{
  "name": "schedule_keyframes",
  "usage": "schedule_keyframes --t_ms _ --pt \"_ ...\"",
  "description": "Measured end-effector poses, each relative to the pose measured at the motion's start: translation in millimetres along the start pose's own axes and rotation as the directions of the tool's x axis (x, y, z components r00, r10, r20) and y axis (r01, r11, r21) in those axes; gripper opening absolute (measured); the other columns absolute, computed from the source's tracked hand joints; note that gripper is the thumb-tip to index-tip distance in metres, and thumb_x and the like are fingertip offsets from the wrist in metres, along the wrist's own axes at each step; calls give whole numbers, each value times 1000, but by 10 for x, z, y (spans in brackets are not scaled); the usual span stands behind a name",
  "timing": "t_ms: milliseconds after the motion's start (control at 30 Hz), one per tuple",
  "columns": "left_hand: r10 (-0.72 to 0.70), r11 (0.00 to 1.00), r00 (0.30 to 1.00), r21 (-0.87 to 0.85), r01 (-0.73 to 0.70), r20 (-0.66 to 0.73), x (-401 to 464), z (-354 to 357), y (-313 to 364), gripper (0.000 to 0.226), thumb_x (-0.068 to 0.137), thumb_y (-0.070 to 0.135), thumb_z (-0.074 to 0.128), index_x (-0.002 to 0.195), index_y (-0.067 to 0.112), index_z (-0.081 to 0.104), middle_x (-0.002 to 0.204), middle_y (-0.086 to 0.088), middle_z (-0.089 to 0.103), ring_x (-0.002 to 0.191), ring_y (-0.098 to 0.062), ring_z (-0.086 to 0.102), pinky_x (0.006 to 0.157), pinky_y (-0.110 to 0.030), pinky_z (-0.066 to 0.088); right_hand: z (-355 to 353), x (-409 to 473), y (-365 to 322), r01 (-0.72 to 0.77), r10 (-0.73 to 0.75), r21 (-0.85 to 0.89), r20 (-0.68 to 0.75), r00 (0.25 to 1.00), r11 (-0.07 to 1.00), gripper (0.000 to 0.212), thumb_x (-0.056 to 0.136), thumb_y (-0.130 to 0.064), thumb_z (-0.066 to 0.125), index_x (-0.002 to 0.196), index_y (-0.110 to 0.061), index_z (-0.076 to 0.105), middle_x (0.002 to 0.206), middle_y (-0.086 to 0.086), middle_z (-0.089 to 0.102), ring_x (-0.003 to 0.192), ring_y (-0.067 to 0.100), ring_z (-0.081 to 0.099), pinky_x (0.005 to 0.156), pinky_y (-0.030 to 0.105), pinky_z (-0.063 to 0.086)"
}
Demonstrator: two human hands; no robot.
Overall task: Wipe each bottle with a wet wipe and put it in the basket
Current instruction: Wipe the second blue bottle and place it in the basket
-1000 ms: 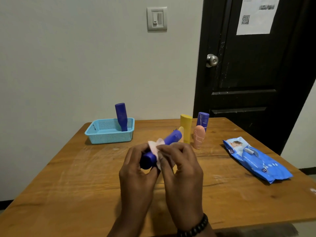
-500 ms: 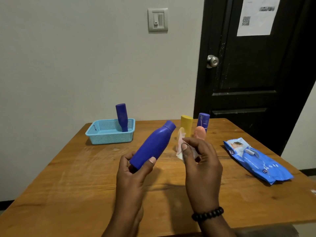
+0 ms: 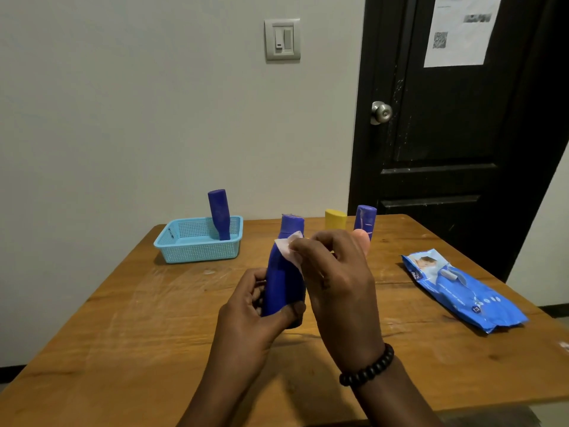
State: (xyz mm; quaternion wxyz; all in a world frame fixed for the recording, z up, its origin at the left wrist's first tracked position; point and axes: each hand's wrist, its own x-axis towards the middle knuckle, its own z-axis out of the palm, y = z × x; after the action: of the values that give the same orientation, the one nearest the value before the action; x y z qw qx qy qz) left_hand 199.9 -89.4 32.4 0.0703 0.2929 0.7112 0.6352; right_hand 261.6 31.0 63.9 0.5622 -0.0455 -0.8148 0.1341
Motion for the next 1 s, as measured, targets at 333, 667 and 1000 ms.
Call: schedule_keyframes --t_ms 333,667,1000 --pt "-86 939 994 -329 103 66 18 15 81 46 84 35 64 128 25 59 114 3 75 109 -13 69 97 -37 51 -83 40 83 30 -43 166 78 996 986 30 89 -32 50 103 -14 70 108 -3 59 100 5 52 83 8 45" --pt "-153 887 988 -445 125 -29 79 11 39 31 95 21 60 123 7 59 104 -12 76 94 -24 73 89 -44 56 -36 -368 138 137 -134 -2 183 974 991 25 93 -30 51 106 -17 67 105 0 60 95 11 54 67 27 51" --pt "-93 912 996 -403 80 -14 29 74 92 29 95 24 57 122 14 60 106 -9 76 101 -23 72 89 -45 55 -7 -61 86 122 -117 -26 150 982 992 26 78 -22 66 102 -12 70 104 6 63 96 16 56 76 12 42"
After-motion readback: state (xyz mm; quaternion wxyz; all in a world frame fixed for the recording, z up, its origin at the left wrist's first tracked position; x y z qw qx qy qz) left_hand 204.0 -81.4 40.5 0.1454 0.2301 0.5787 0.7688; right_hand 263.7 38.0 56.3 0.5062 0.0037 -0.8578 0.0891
